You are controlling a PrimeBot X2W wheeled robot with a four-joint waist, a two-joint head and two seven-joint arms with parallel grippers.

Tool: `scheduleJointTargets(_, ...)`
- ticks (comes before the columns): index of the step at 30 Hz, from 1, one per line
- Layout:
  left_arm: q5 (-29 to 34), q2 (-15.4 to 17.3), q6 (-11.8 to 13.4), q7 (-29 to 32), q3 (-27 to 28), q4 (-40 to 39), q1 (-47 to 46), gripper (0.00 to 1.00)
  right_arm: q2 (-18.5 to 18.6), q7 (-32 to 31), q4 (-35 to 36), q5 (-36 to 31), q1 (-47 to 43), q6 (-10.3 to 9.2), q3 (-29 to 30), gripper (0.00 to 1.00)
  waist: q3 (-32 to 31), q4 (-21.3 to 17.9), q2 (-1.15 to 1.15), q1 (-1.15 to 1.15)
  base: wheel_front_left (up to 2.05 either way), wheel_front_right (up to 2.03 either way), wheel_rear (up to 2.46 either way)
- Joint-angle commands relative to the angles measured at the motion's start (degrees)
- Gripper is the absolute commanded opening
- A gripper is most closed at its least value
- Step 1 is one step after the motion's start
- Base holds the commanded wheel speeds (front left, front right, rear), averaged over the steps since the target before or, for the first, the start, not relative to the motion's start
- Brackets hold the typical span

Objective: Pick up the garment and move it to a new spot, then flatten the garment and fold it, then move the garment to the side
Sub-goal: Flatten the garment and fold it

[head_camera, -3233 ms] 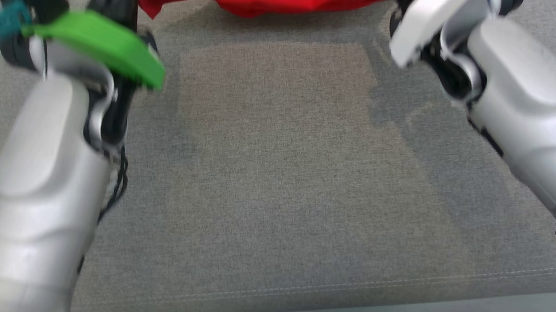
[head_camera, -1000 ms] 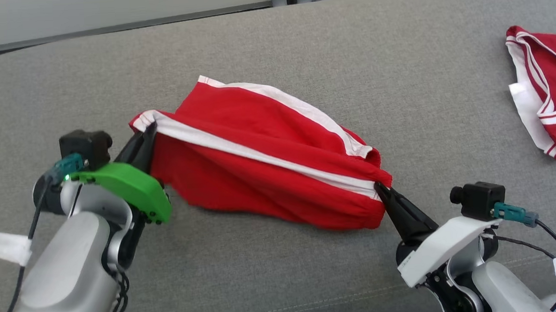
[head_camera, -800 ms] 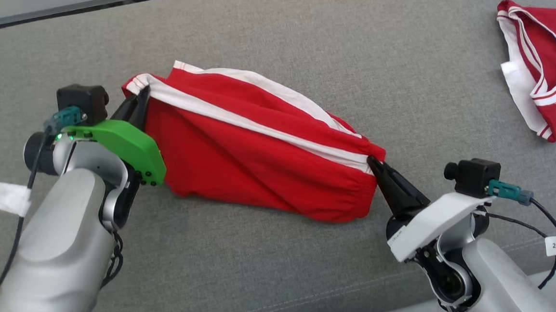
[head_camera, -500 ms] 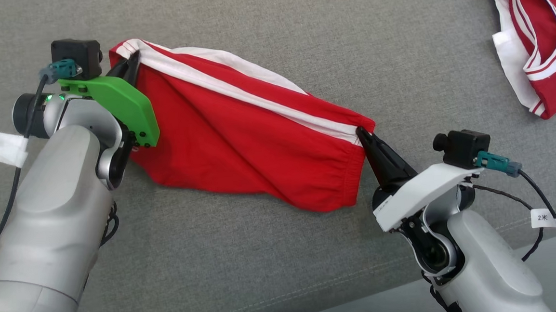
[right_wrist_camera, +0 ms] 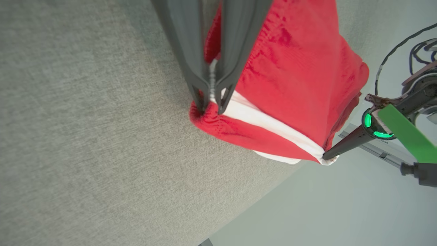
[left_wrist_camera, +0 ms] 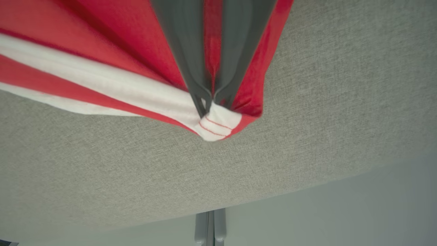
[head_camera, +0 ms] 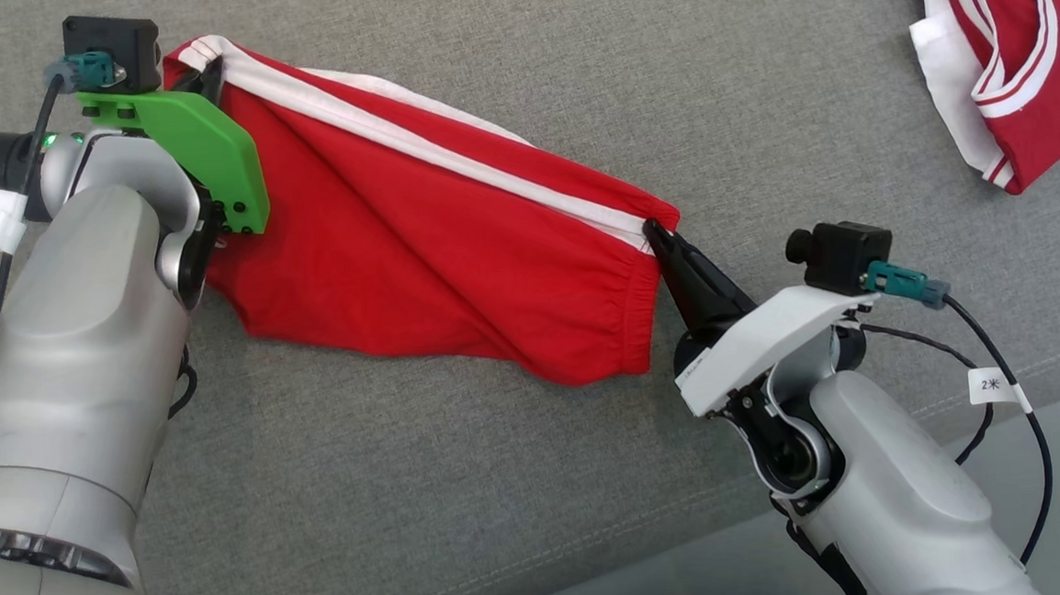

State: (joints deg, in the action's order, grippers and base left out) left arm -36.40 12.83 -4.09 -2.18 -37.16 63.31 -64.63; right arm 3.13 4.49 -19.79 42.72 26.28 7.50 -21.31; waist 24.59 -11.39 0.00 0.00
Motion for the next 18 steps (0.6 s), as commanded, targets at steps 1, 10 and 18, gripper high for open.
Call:
scheduleJointTargets(1, 0.0, -0.1, 0.0, -0.1, 0.0, 1.4, -1.5, 0.33, 0.1, 0.7, -0.9, 0.6, 1.1, -0.02, -0.4, 0.03, 0.1, -0.2, 0.00, 0.00, 0.00, 0.00, 0.00)
scheduleJointTargets(10, -0.1, -0.8, 0.4, 0.1, -0.6, 5.9, -3.1, 1.00, 0.0, 2.3, -2.7, 1.1, 2.4, -0.02, -1.6, 1.00, -1.0, 0.3, 0.00, 0.00, 0.00, 0.00, 0.00)
scheduleJointTargets(18, -1.7, -2.4, 1.4, -1.9, 0.3, 7.8, -0.6, 1.00, 1.5, 3.7, -1.2, 0.7, 0.3, -0.02, 0.3, 1.00, -4.1, 1.5, 0.00, 0.00, 0.00, 0.00, 0.00)
